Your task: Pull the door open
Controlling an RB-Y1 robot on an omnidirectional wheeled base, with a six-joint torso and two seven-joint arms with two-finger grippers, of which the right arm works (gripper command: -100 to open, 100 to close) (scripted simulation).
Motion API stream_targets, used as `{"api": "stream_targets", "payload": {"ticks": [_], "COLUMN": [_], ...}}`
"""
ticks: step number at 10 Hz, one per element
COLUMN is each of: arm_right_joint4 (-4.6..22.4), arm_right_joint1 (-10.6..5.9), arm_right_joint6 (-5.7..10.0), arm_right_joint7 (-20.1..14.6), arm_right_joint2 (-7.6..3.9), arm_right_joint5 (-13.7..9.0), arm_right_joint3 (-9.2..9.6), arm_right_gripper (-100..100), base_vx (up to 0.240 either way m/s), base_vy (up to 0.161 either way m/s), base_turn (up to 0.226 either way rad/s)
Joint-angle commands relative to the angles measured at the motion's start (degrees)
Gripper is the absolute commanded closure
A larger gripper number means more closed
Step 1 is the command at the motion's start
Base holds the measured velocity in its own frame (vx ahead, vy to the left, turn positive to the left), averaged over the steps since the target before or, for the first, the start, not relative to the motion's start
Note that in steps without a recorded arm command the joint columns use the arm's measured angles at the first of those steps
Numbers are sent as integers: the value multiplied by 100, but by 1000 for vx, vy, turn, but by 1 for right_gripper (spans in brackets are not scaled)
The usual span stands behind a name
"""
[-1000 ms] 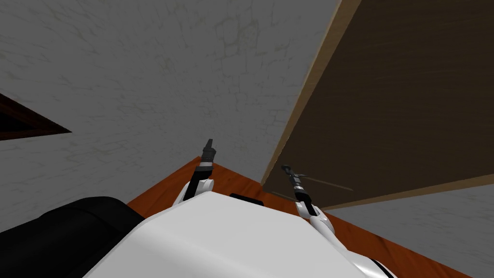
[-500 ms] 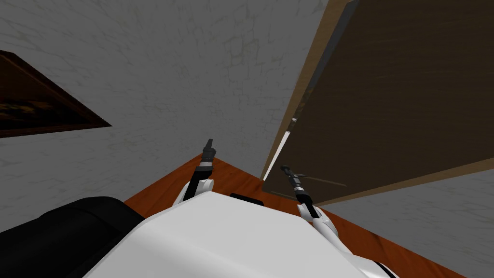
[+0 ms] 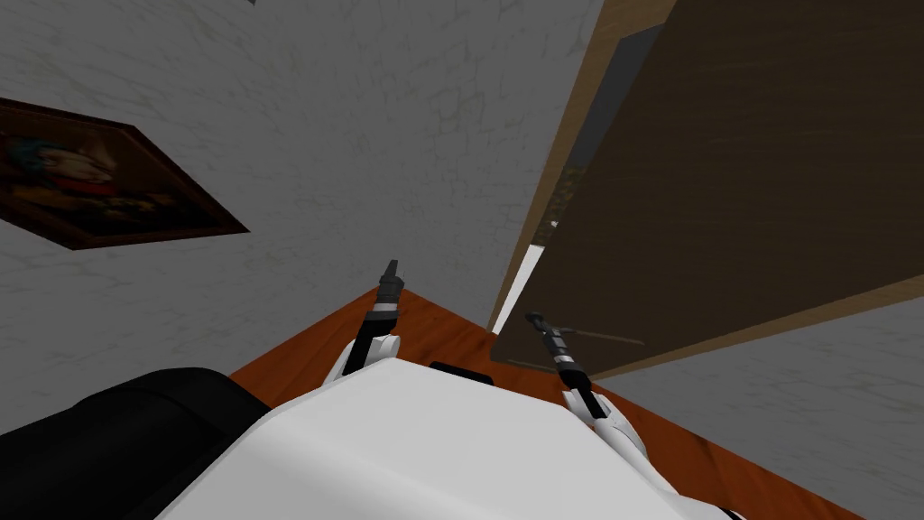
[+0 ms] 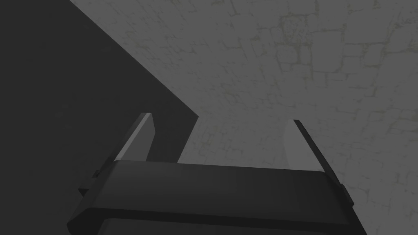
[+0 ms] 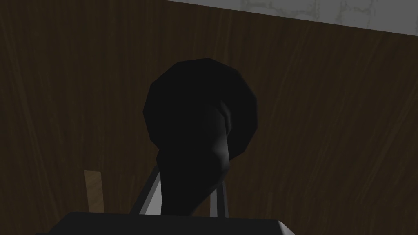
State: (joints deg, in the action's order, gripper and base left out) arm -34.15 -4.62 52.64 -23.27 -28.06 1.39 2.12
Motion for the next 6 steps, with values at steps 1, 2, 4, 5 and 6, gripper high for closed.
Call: {"api": "stream_targets", "payload": {"ticks": [1, 2, 4, 5, 6], "arm_right_joint4": [82, 76, 67, 62, 58], "arm_right_joint1": [27, 93, 183, 233, 281], "arm_right_joint6": [169, 285, 446, 535, 619], "arm_right_joint7": [-63, -141, -249, -308, -365], "arm_right_joint2": [-50, -118, -212, -263, -312], "arm_right_joint5": [35, 66, 109, 132, 155], "arm_right_joint3": [56, 107, 179, 218, 256], "arm_right_gripper": [100, 100, 100, 100, 100], "base_vx": [-123, -129, -169, -152, -147], "base_vy": [-46, -64, -71, -64, -85], "base_turn": [49, 94, 87, 62, 71]}}
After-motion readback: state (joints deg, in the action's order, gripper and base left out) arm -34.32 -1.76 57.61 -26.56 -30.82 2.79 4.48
